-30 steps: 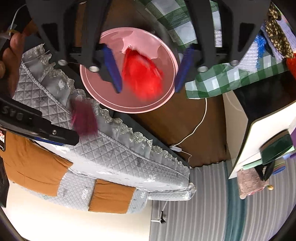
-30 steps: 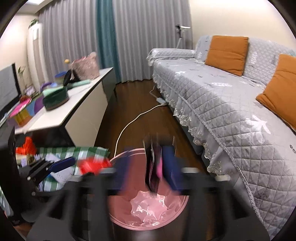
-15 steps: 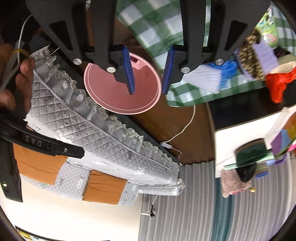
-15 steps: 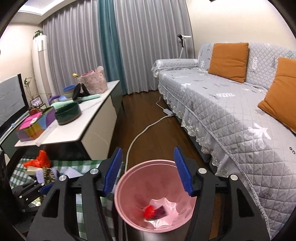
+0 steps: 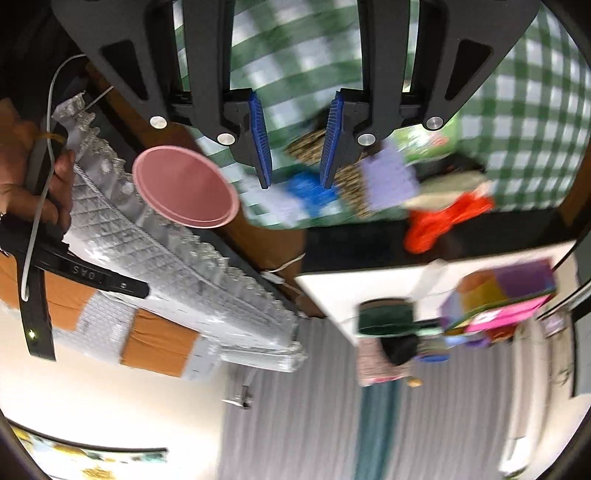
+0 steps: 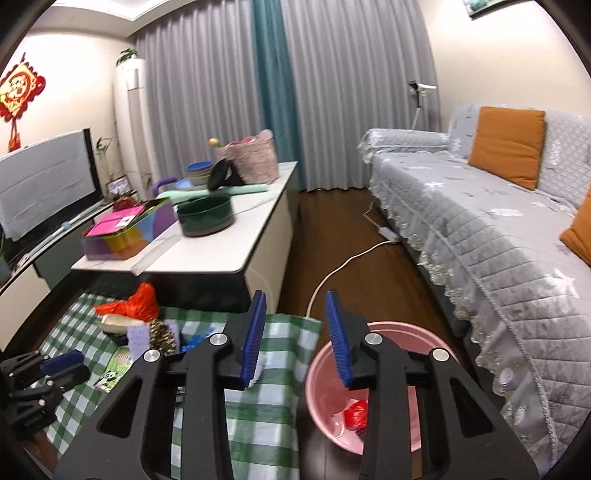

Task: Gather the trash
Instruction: 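Move both open tools back toward the trash pile on the table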

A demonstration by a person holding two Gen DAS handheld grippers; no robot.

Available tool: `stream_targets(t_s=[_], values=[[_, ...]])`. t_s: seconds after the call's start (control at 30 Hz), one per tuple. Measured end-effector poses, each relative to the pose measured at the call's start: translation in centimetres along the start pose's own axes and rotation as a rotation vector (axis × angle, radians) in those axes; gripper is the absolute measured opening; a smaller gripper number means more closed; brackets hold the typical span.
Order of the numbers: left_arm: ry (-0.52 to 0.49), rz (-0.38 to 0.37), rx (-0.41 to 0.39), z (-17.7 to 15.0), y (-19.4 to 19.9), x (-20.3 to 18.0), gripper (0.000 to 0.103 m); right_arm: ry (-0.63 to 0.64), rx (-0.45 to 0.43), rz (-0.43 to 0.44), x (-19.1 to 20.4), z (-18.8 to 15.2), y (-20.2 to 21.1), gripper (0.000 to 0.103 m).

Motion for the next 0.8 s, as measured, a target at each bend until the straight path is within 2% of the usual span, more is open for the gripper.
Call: stream_targets(t_s=[0.1,0.2,0.3,0.57,0.67,0.8], values=[[0.069,0.068,0.021,-2.9,0.6,2.4,0.027,0.02,0.023,0.023,1.4,-0.7,-1.1,0.034],[0.153,0.123,0.074,-6.1,0.1,4.5,0.027,0.052,0.052,0.038,2.9,-1.9,-2.5,0.034],[0.213,0.14,0.111,-7.9,-0.8,5.7,0.027,0.082,0.08,0.041,4.1,-3.0,-3.8,0.035],[0.32,0.118,0.177,-10.7,-3.1,6.9,0.03,0.18,0.171,0.026,6.2,-6.5,-7.9,0.038],[0.356,0.109,0.2,-11.1,-4.0,7.1,0.031,0.196,0.202,0.02,6.3,-7.4,-9.3,0.047],[0.408,0.107,0.21,-11.6,-4.7,7.8,0.036,0.209,0.245,0.008,6.3,-8.5,-11.1,0.053]])
Point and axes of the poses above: each gripper's, at about its wrist camera, not at the fingertips, and y roughly against the way its jaws point, x to its left, z to its top, the point moved 2 cm from there along -y, roughly the way its jaws point, and after that the axes turned 15 degrees about -y, right-handed, at the moved point
